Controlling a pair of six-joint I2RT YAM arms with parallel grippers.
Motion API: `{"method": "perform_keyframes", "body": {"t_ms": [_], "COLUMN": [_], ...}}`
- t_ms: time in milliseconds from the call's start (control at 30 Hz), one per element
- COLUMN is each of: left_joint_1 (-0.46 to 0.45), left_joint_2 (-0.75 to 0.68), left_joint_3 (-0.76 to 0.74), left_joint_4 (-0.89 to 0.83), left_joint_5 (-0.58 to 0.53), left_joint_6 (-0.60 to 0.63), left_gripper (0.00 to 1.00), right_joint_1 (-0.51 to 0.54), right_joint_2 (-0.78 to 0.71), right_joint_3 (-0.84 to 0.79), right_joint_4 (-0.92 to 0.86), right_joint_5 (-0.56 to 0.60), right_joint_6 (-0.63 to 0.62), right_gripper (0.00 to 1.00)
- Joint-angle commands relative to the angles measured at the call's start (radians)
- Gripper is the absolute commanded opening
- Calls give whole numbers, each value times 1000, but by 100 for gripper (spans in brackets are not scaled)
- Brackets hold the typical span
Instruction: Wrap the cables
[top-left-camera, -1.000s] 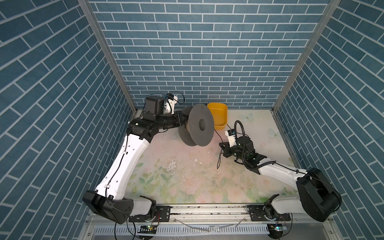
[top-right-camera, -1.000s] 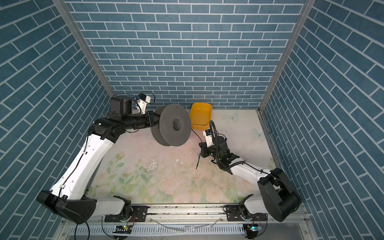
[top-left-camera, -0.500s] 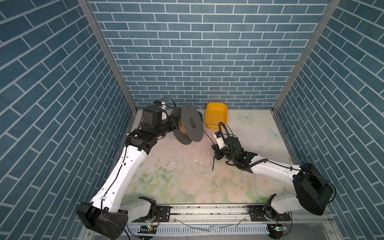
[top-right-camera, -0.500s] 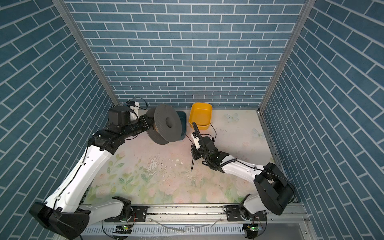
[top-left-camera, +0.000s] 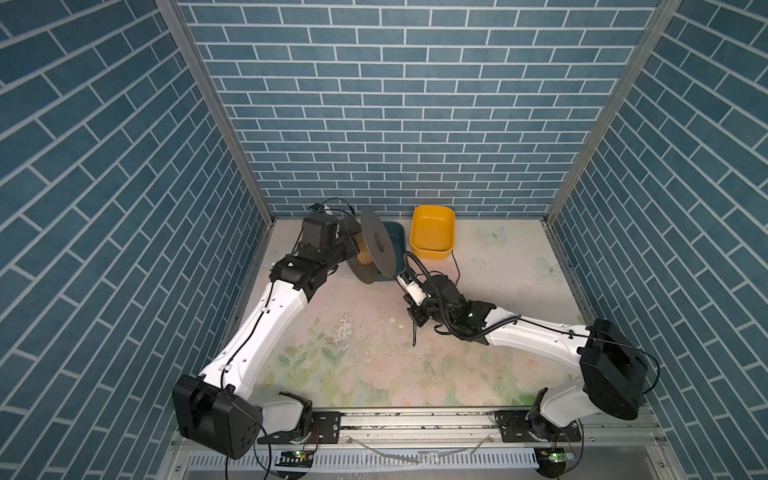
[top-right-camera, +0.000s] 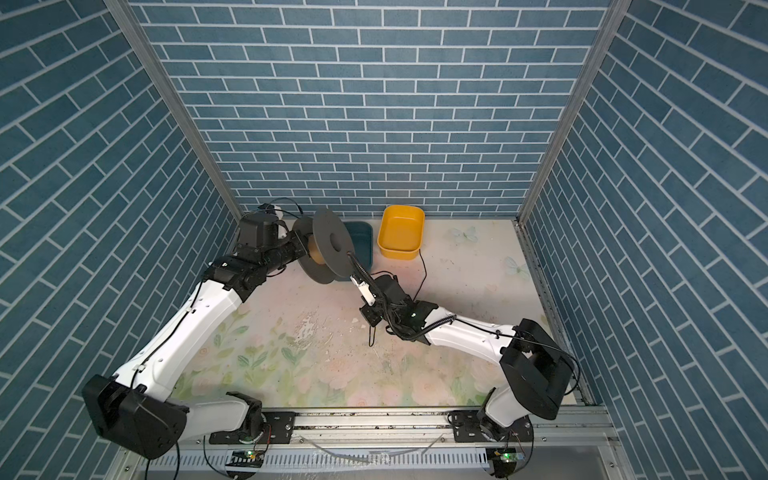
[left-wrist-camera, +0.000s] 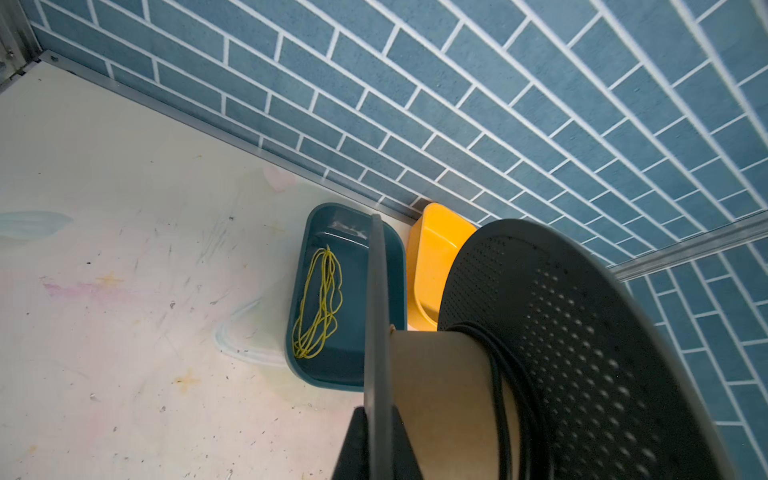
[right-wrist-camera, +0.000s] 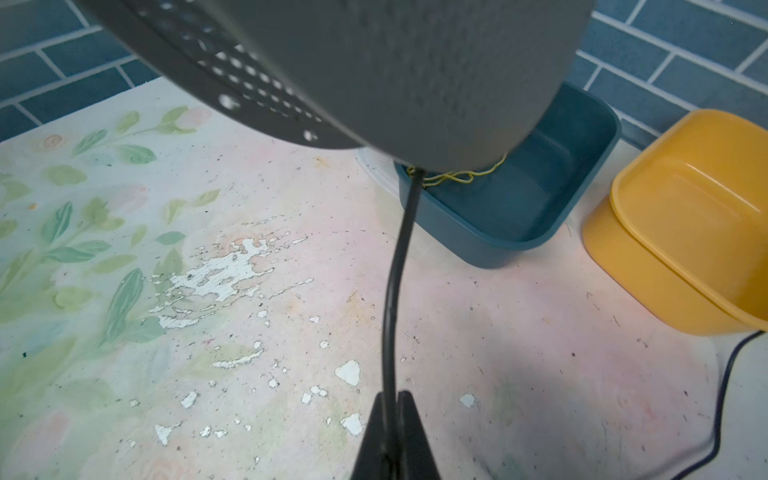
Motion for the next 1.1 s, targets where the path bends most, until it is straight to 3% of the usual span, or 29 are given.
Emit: {"method": "perform_keyframes", "body": {"t_ms": [0,367,533,667,900,1067], "left_joint_1": [-50,-195,-250,-311,-361,-401], "left_joint_2": [5,100,175,257,415,529], "left_joint_3": [41,171,275,395,615,767], "left_joint_4": [69,-110,-237,-371,-586,-692], "left_joint_5": [-129,-383,-426,-480,-450,-453], "left_joint_6": [48,220,266,287,276,288], "left_gripper": [0,0,0,0,0,0], "right_joint_1": [27,68,68,68,68,68], "right_joint_2": [13,-30,-78,-74,-67,-83], "right_joint_3": [73,166,155,208,217,183], "right_joint_4": [-49,-120,-108,-154,-111,-37], "right_joint_5": [38,130,133,274,492,552], "right_joint_6": [-78,-71,-73,-14,79,110], "right_gripper": [0,0,0,0,0,0]}}
